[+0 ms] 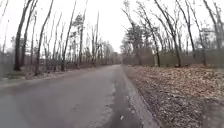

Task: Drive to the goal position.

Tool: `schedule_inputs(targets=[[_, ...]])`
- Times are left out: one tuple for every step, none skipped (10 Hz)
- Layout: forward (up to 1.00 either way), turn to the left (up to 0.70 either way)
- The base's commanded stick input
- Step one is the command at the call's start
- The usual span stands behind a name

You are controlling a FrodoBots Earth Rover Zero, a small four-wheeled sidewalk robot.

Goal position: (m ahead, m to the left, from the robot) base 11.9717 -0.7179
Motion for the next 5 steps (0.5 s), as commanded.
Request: schedule_inputs(targets=[[1.00,0.00],[1.00,-0.01],[1.00,-0.13],[1.00,-0.25],[1.00,-0.37]])
